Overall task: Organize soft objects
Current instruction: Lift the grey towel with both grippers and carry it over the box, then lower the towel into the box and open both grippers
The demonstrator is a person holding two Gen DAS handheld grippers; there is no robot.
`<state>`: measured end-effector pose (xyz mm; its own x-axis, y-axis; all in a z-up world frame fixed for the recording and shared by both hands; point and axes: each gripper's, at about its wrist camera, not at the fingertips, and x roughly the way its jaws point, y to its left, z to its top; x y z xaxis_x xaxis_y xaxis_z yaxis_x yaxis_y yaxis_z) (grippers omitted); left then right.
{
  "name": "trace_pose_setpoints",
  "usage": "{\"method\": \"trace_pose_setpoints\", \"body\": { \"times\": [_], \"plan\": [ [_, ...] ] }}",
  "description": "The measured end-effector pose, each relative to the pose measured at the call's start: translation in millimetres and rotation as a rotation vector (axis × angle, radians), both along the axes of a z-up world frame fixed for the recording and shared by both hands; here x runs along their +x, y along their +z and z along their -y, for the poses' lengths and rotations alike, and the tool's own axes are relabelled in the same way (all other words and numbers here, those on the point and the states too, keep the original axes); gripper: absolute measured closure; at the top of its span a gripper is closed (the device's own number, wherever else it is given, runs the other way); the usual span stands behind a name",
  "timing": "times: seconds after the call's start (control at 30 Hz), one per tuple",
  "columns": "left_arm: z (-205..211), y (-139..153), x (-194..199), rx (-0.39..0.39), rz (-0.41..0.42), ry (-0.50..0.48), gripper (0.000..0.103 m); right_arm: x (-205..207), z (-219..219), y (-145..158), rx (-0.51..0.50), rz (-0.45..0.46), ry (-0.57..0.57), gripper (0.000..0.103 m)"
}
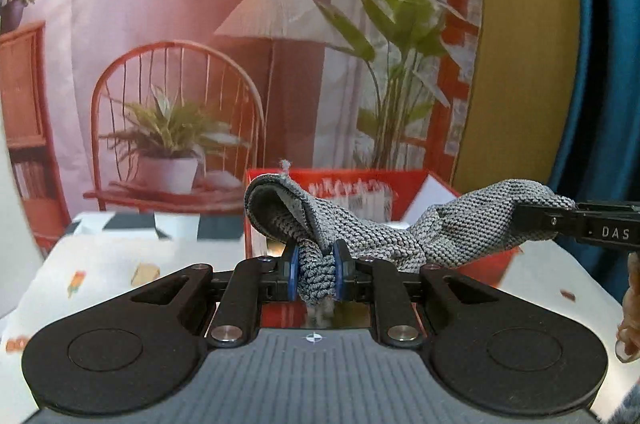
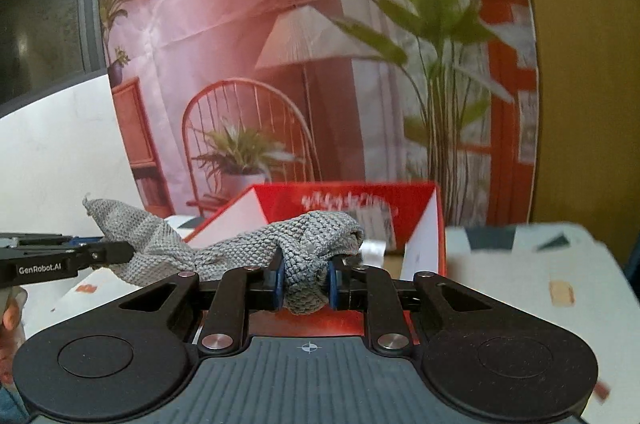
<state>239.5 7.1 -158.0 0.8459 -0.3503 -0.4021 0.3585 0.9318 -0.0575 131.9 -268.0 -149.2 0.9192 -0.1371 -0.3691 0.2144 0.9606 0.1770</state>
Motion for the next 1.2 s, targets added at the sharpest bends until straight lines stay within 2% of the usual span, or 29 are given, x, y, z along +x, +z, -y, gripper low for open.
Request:
{"method": "trace_pose_setpoints", "body": {
  "times": [0.17, 0.3, 0.4, 0.57, 0.7, 0.87, 1.0, 1.07, 1.1, 1.17, 1.2],
  "plan": [
    [16, 11, 43, 0.021, 0.003, 0.016, 0.085, 38, 25, 11, 0.005, -0.017, -0.012, 0.085],
    [30, 12, 84, 0.033, -0.028, 0.029, 0.085, 73, 47, 9, 0.01, -0.05, -0.035, 0.085],
    [44, 5, 109, 0.074, -0.049, 0.023, 0.085, 99, 64, 3, 0.026, -0.078, -0.056, 0.085],
    [64, -19, 142, 0.139, -0.137, -0.016, 0.085, 138, 82, -17, 0.01, -0.159, -0.067, 0.085],
    [69, -40, 157, 0.158, -0.217, -0.042, 0.085, 161, 89, -39, 0.034, -0.248, -0.059, 0.085],
    [69, -52, 163, 0.179, -0.255, -0.058, 0.085, 171, 89, -51, 0.051, -0.29, -0.053, 0.085],
    [69, -53, 162, 0.194, -0.249, -0.059, 0.084, 172, 89, -56, 0.054, -0.308, -0.056, 0.085],
    [69, -50, 161, 0.206, -0.239, -0.055, 0.082, 170, 90, -56, 0.043, -0.312, -0.065, 0.085],
    [69, -47, 160, 0.206, -0.229, -0.054, 0.077, 169, 89, -55, 0.014, -0.309, -0.08, 0.084],
    [66, -41, 156, 0.204, -0.202, -0.055, 0.048, 166, 83, -51, -0.07, -0.31, -0.112, 0.074],
    [63, -37, 151, 0.201, -0.177, -0.053, 0.041, 162, 81, -49, -0.097, -0.302, -0.123, 0.071]
  ]
}}
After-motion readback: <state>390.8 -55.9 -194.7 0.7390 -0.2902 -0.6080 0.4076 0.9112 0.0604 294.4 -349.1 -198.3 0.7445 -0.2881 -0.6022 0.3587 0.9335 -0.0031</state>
